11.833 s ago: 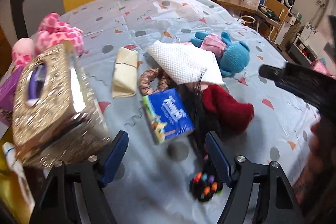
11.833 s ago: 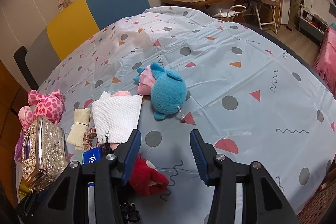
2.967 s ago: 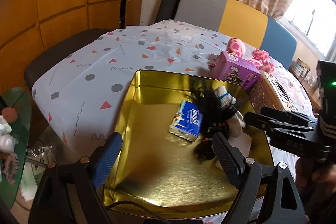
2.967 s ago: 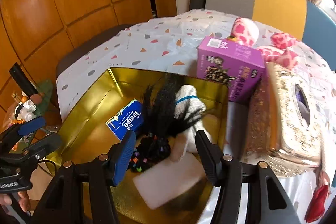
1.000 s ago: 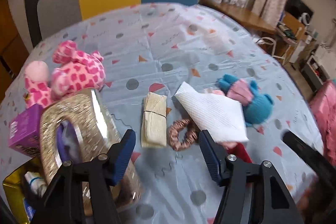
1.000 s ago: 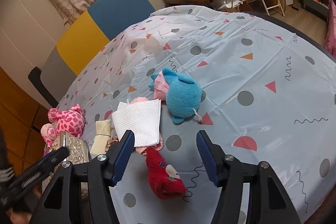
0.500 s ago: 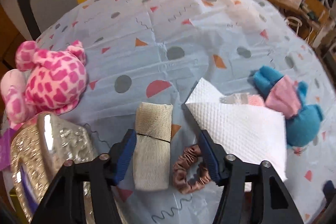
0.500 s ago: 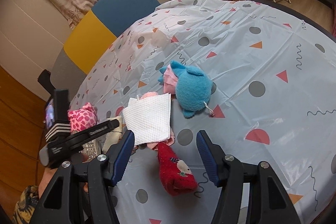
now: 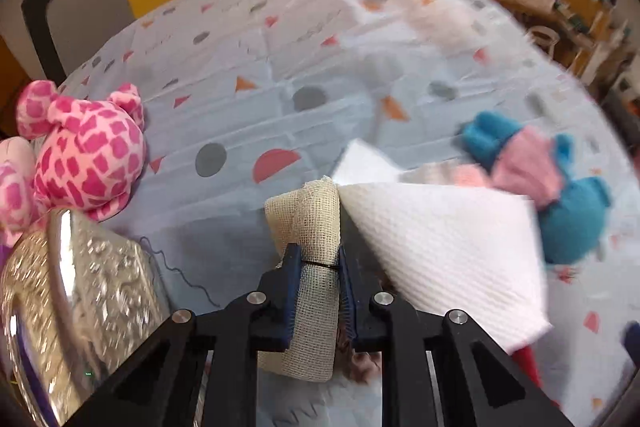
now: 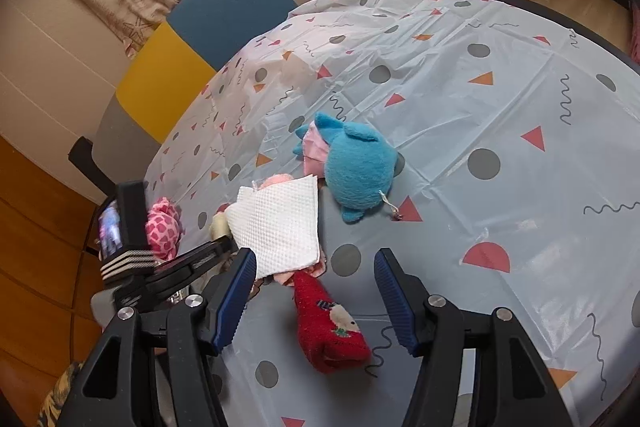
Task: Organize soft objects
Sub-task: 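Grasp the white textured towel with the right tool while the left tool holds the burlap roll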
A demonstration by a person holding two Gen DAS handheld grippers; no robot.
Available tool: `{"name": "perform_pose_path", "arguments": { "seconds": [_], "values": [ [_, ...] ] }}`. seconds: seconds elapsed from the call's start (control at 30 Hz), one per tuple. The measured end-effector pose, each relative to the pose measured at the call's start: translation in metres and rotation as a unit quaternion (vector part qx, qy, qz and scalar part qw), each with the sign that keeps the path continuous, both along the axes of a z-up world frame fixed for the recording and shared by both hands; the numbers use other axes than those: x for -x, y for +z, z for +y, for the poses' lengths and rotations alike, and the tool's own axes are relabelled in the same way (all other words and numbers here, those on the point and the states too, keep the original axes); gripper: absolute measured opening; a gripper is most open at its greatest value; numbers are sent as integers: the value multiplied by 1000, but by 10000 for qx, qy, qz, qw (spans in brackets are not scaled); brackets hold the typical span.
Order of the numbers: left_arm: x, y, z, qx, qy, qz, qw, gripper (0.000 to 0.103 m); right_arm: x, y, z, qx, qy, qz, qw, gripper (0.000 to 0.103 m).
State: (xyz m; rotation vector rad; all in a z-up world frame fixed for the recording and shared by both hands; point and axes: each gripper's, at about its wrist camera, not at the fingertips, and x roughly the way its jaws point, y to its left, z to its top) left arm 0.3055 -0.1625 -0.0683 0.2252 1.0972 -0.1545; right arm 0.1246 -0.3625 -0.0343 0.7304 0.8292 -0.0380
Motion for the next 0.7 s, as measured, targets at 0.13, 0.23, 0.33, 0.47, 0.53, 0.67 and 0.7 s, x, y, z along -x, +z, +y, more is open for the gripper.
{"name": "perform_pose_path", "arguments": {
  "seconds": [0.13, 0.23, 0.33, 0.47, 0.53, 0.67, 0.7],
  "values": [
    [29, 24, 6, 587, -168, -150, 9980, 19, 1, -2, -4, -60, -88, 33, 9999, 62],
    [59, 36, 10, 822, -439, -201, 9954, 19, 0, -3, -2, -21, -46, 74, 10000, 62],
    [100, 43, 19, 1112, -771, -199, 9906, 19, -1, -4, 1, 58, -10, 118, 9999, 62],
    [158, 40, 33, 1279, -1058, -73, 9861, 19, -3, -6, 6, 152, 77, 171, 9997, 62],
    [182, 37, 39, 1210, -1179, -97, 9856, 19, -5, -6, 12, 236, 192, 178, 9994, 62],
    [212, 28, 61, 1078, -1177, -105, 9871, 19, -9, -5, 31, 389, 607, 158, 9973, 62],
    [219, 25, 68, 1017, -1159, -121, 9880, 19, -10, -4, 38, 504, 727, 132, 9960, 62]
  ]
}}
